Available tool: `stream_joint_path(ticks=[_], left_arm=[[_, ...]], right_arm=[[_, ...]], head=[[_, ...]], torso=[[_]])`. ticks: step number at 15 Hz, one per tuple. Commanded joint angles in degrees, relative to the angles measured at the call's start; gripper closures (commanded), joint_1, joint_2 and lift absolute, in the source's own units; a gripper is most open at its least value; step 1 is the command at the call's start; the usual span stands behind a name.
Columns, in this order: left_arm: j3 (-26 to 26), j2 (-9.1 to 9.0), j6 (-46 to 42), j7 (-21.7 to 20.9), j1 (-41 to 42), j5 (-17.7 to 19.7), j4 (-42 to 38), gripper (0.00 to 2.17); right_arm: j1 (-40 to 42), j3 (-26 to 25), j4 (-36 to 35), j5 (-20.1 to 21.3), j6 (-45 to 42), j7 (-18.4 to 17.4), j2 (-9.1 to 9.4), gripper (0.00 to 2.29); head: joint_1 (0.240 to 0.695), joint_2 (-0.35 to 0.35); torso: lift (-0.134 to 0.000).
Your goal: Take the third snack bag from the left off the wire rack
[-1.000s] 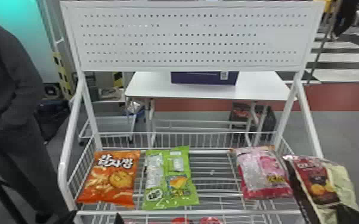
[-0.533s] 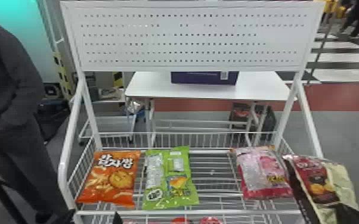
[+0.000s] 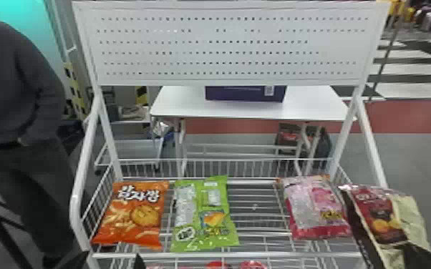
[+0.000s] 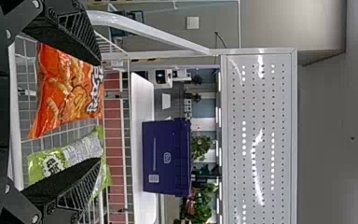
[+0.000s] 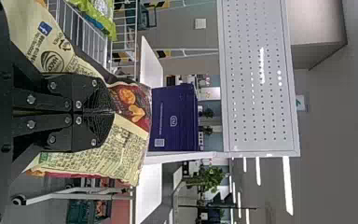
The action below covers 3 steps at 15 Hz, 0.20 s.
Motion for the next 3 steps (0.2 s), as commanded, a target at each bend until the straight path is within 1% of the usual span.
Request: stream_joint_path(ticks=[1,3], left_arm=[[0.05,-0.06,0.0,0.01,-0.01,0.03,-0.06,0.17],[0.05,-0.06,0.0,-0.08,-0.01,0.03,-0.06,0.17]], right_arm=[[-0.09,0.0,0.05,-0.04,-0.01,-0.01,-0.09,2.22],[-0.17,0.0,0.05,-0.04,-0.01,-0.01,-0.09,2.22]], head=[[0.499,0.0],[0.499,0.0]], torso=[[0.0],[0.0]])
